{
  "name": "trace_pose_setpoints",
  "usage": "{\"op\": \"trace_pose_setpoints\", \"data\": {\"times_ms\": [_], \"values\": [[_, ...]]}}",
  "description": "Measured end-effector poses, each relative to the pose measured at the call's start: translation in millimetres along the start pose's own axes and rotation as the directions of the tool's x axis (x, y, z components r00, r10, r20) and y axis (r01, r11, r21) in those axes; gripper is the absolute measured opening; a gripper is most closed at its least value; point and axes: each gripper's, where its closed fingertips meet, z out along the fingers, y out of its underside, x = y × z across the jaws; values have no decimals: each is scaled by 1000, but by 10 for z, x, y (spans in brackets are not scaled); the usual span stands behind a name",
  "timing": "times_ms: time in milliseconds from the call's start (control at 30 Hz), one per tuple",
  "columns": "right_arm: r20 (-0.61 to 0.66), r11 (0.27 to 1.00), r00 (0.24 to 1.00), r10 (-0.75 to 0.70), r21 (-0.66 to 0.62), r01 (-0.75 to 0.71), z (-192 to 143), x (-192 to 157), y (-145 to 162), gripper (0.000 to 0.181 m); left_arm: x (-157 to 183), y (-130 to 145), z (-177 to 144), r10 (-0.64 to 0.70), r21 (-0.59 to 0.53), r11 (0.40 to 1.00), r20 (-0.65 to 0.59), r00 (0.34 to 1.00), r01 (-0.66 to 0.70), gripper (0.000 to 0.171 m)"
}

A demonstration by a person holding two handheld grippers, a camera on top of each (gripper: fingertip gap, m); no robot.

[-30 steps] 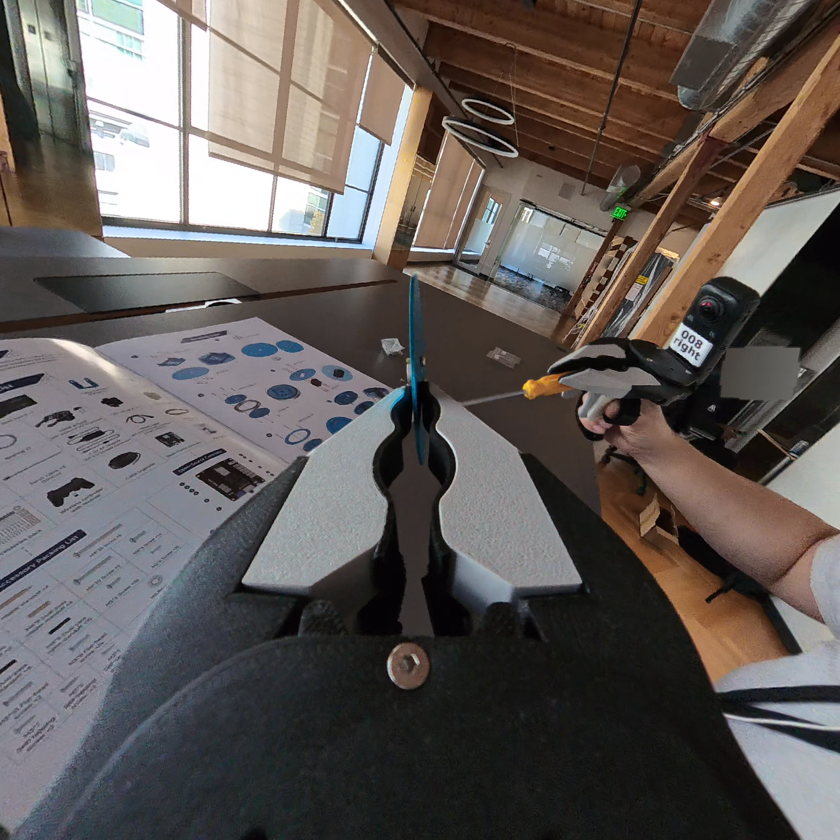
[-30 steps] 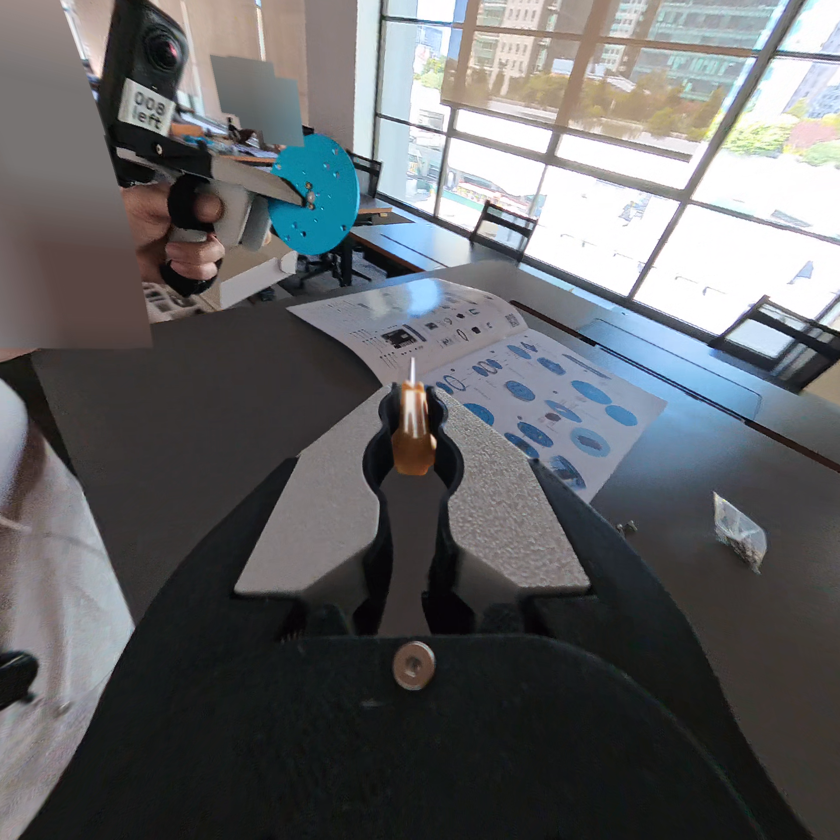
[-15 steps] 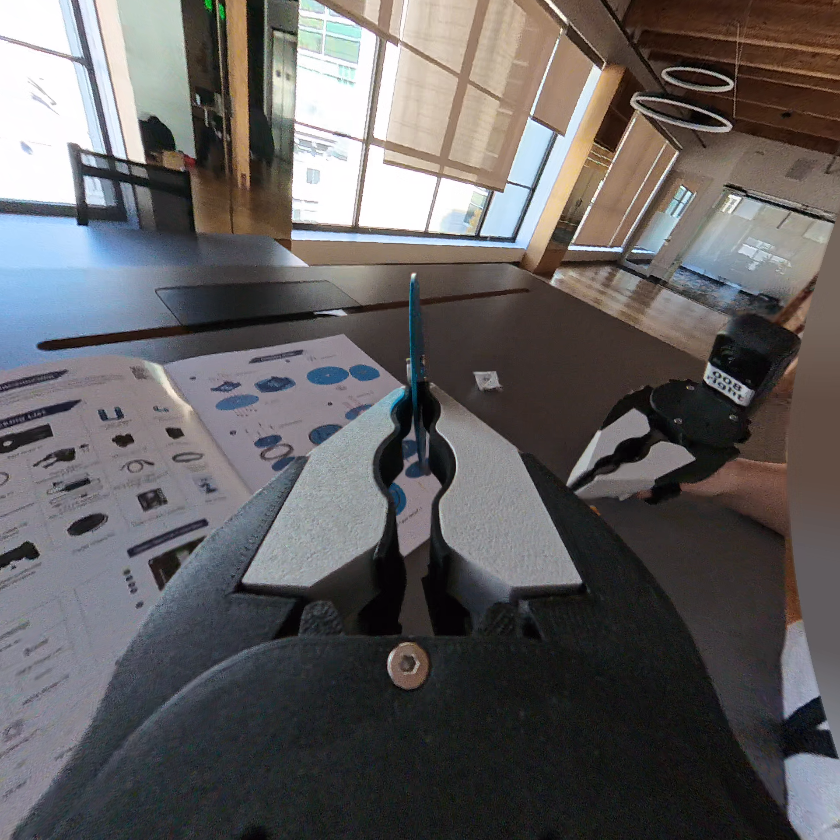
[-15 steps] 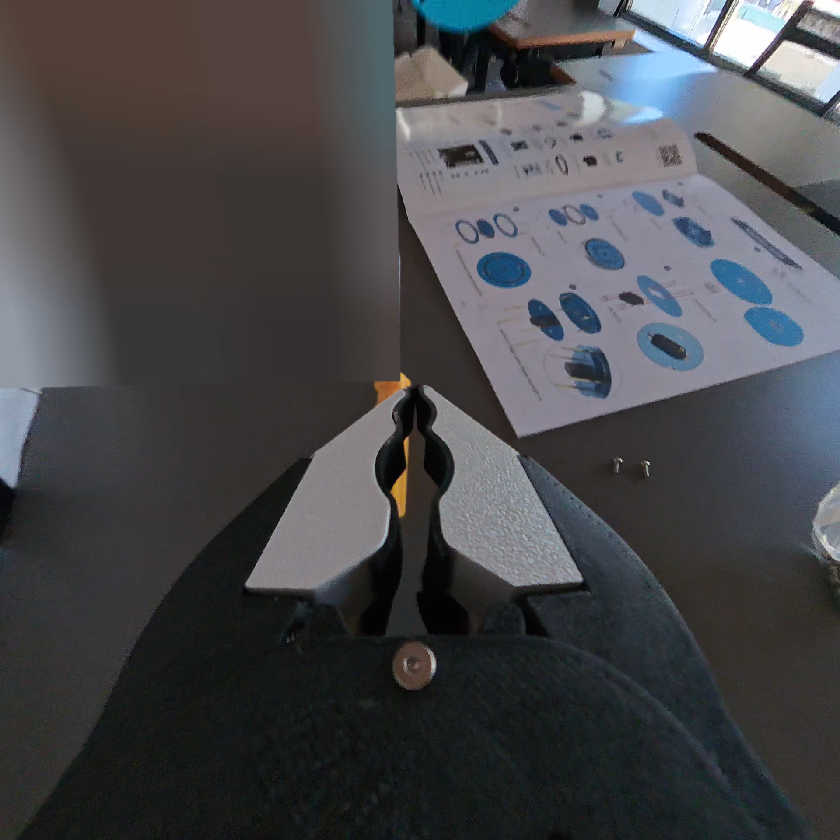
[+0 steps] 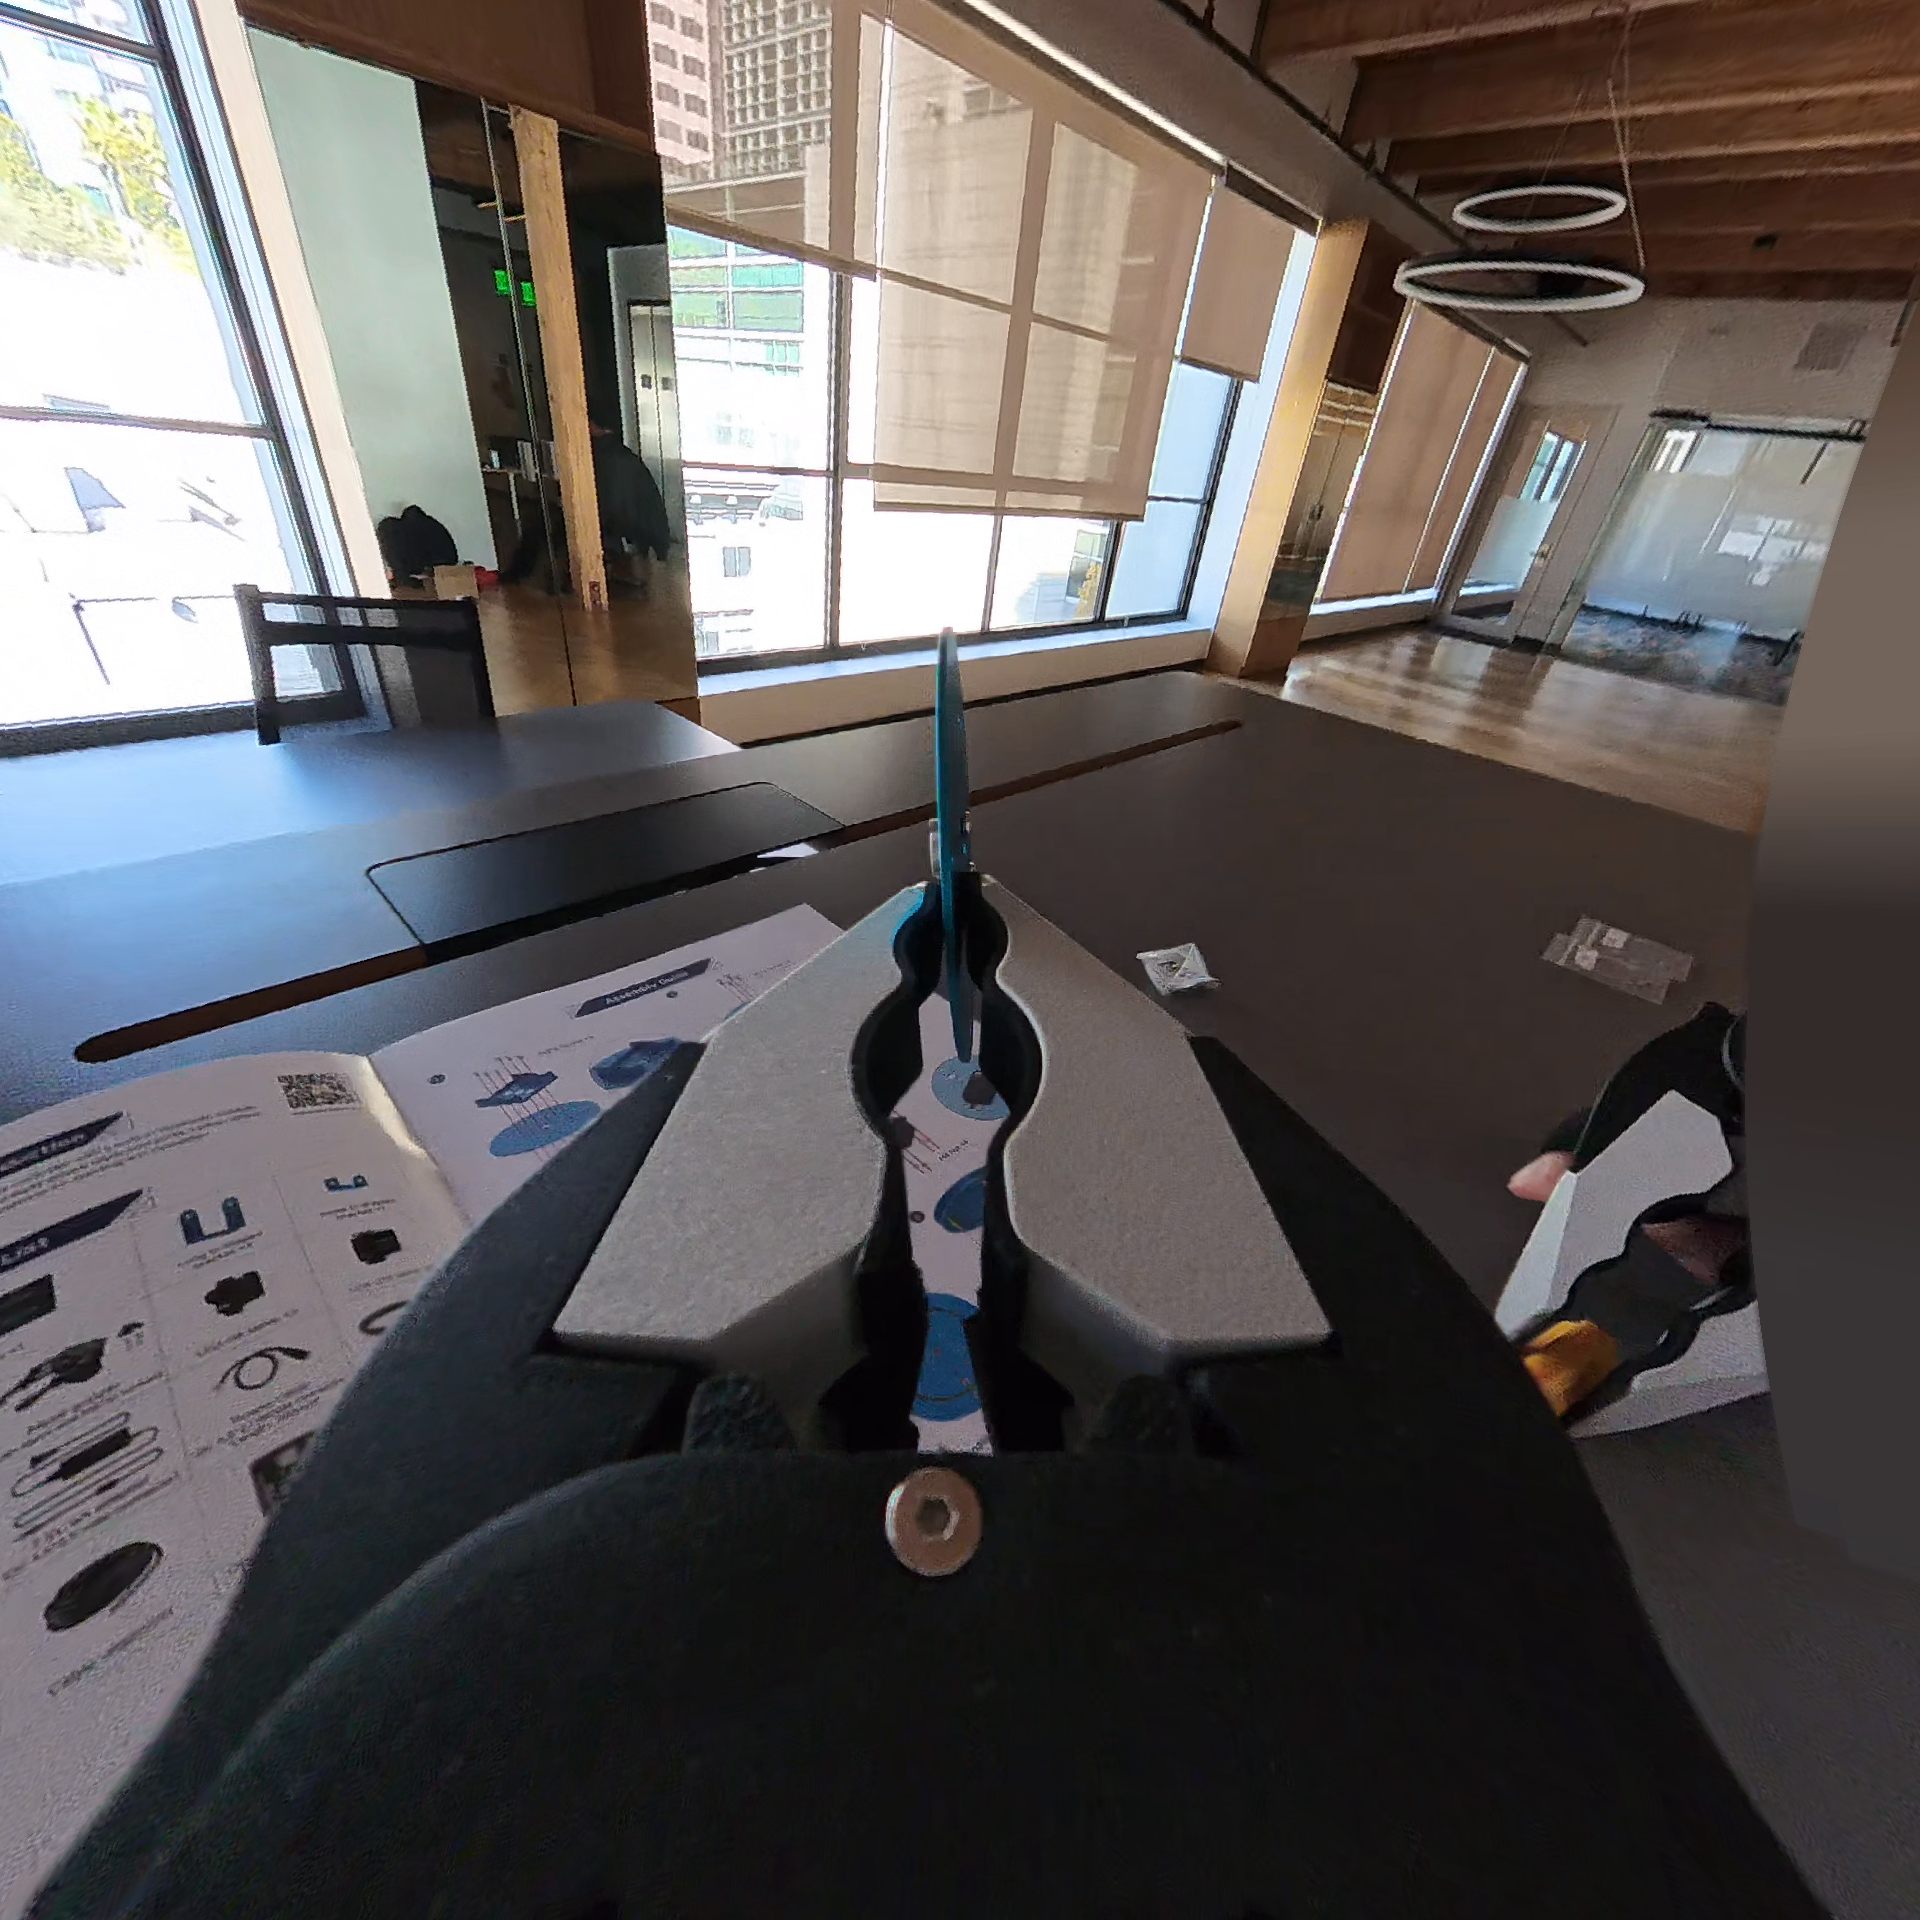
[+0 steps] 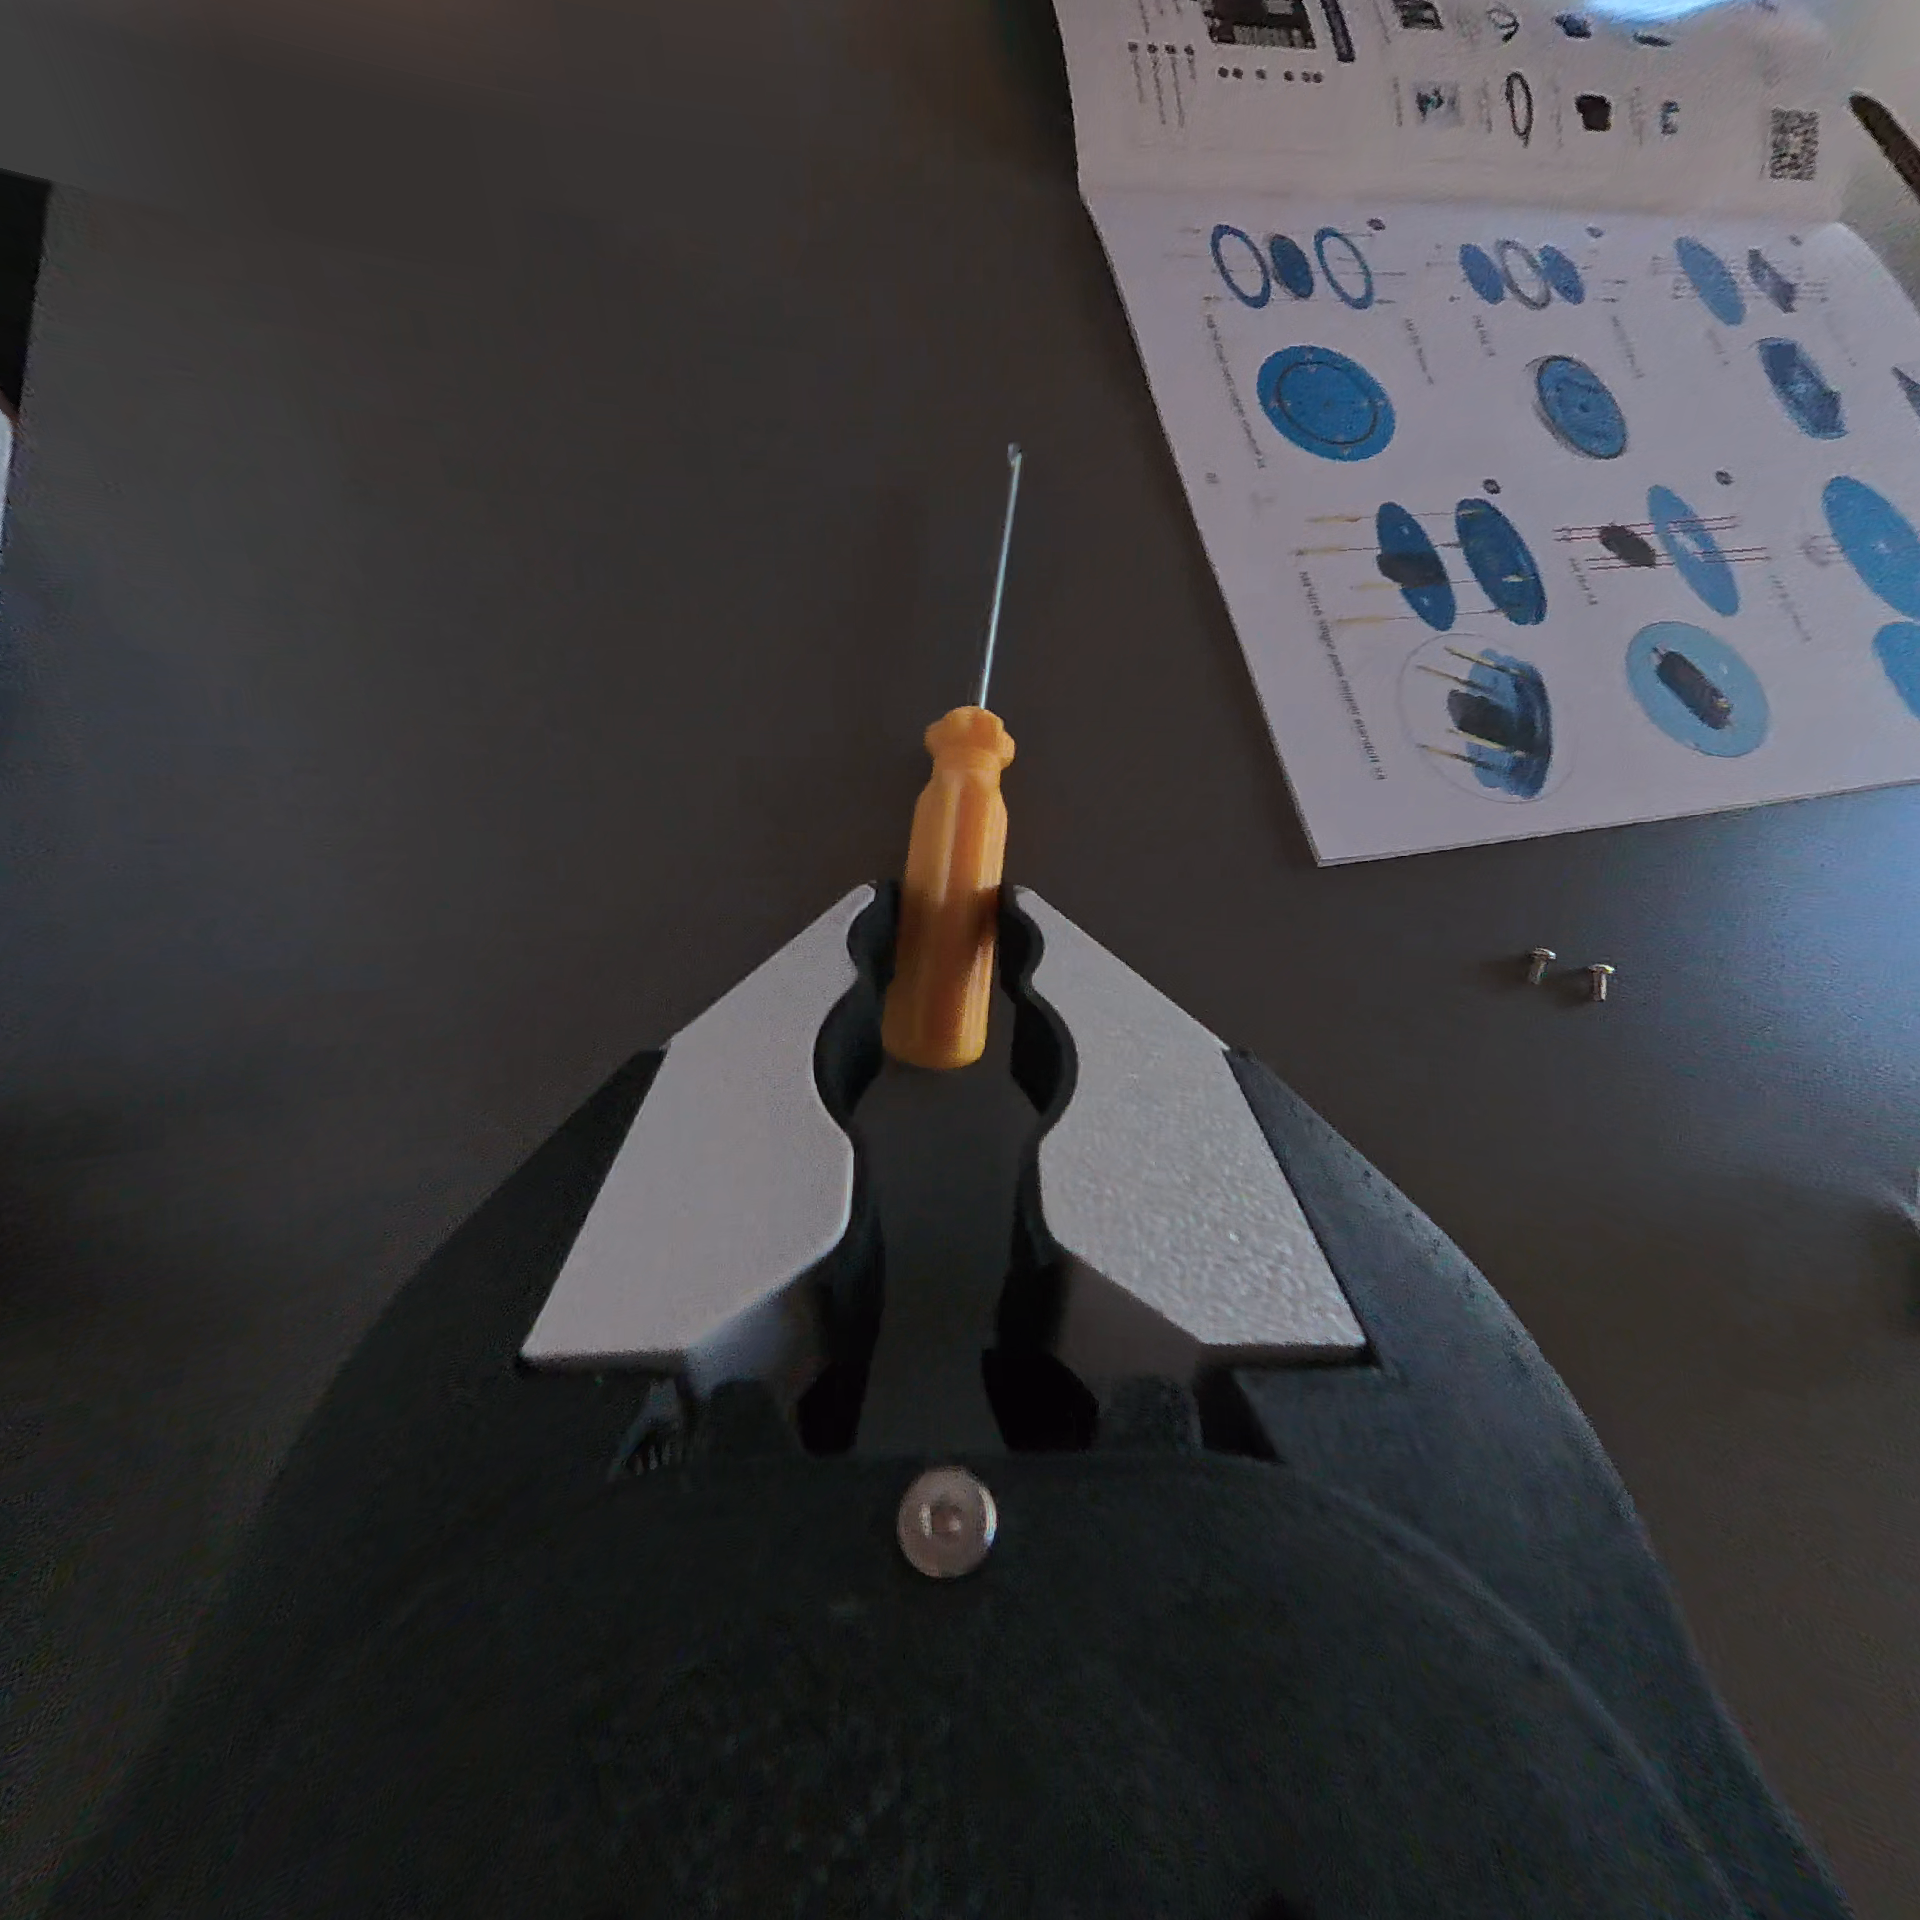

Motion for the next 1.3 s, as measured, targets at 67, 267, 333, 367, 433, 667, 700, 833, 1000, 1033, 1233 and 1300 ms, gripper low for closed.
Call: {"op": "trace_pose_setpoints", "data": {"times_ms": [67, 267, 333, 367, 433, 667, 700, 833, 1000, 1033, 1233, 1300], "values": [[33, 1000, 999, 21, 4, -22, -5, -18, 2, 18, -29, 31, -93, -36, 20, 999, 11, 999, 36, 2], [76, 991, 988, 136, -17, -135, 7, 17, 30, 20, -90, -39, -185, -33, -16, 999, 23, 999, 34, 2], [78, 989, 986, 147, -17, -146, 3, 26, 31, 19, -170, 25, -182, -18, -43, 999, 58, 998, 21, 2], [76, 989, 987, 145, -16, -144, -4, 28, 32, 18, -201, 74, -178, -19, -63, 998, 68, 997, 24, 2], [67, 990, 987, 144, -9, -143, -30, 54, 40, 18, -246, 156, -176, -29, -91, 995, 84, 996, 37, 2], [60, 965, 988, 144, 212, -154, -259, 232, -181, 17, -301, 140, -196, 45, -93, 995, 149, 988, -31, 1], [57, 962, 989, 136, 230, -145, -281, 256, -196, 17, -295, 141, -195, 50, -94, 995, 151, 987, -36, 1], [33, 958, 992, 123, 258, -127, -333, 317, -203, 17, -282, 119, -208, 57, -88, 995, 161, 985, -44, 1], [17, 960, 996, 90, 264, -91, -354, 319, -197, 17, -306, 106, -220, 70, -85, 995, 179, 981, -56, 1], [19, 958, 995, 98, 269, -99, -361, 325, -201, 17, -319, 115, -222, 63, -85, 995, 181, 981, -49, 1], [23, 950, 992, 127, 286, -128, -387, 363, -212, 17, -365, 64, -253, 31, -58, 998, 194, 981, -20, 1], [12, 950, 992, 124, 288, -123, -388, 370, -215, 17, -352, 79, -248, 30, -64, 998, 189, 981, -18, 1]]}}
